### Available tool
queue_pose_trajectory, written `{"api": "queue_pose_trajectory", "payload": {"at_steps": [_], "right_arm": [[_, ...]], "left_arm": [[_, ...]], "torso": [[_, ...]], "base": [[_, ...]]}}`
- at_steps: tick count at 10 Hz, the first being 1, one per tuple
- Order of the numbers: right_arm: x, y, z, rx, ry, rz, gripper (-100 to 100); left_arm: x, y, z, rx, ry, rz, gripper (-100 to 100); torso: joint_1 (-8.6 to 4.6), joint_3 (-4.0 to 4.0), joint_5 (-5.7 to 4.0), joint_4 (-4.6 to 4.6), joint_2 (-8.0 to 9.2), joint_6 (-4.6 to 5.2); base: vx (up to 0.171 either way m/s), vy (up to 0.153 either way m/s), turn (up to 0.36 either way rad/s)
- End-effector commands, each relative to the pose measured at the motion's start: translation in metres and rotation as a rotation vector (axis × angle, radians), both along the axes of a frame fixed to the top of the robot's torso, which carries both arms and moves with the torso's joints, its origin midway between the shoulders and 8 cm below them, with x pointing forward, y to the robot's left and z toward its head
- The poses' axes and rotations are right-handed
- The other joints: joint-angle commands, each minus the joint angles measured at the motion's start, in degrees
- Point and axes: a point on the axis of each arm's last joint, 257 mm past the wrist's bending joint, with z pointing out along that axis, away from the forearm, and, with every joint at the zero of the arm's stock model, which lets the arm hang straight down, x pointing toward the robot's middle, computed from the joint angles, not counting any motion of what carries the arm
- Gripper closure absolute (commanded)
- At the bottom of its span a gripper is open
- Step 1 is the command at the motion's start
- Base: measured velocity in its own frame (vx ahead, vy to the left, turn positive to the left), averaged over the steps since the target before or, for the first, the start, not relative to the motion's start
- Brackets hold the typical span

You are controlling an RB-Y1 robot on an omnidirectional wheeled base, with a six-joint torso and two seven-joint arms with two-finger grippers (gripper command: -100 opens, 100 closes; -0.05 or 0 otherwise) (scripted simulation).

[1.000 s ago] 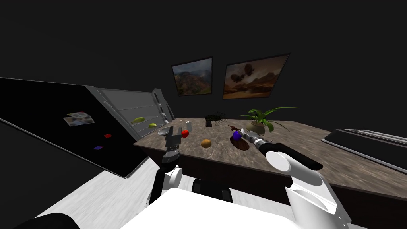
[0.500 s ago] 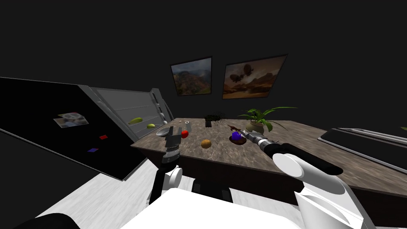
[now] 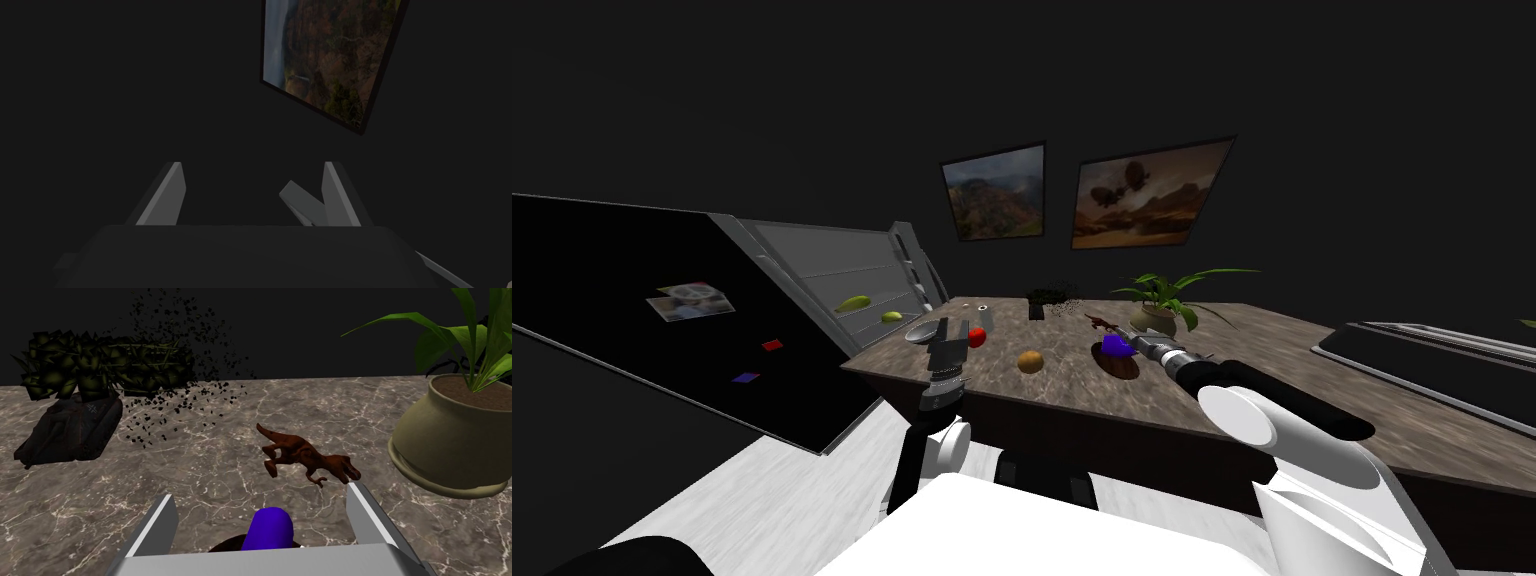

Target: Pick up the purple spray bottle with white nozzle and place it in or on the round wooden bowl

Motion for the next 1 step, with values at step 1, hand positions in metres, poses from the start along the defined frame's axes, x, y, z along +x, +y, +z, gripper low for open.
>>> {"api": "queue_pose_trajectory", "payload": {"at_steps": [1], "right_arm": [[0.0,0.0,0.0,0.0,0.0,0.0,0]], "left_arm": [[0.0,0.0,0.0,0.0,0.0,0.0,0]], "torso": [[0.0,0.0,0.0,0.0,0.0,0.0]], "base": [[0.0,0.0,0.0]]}}
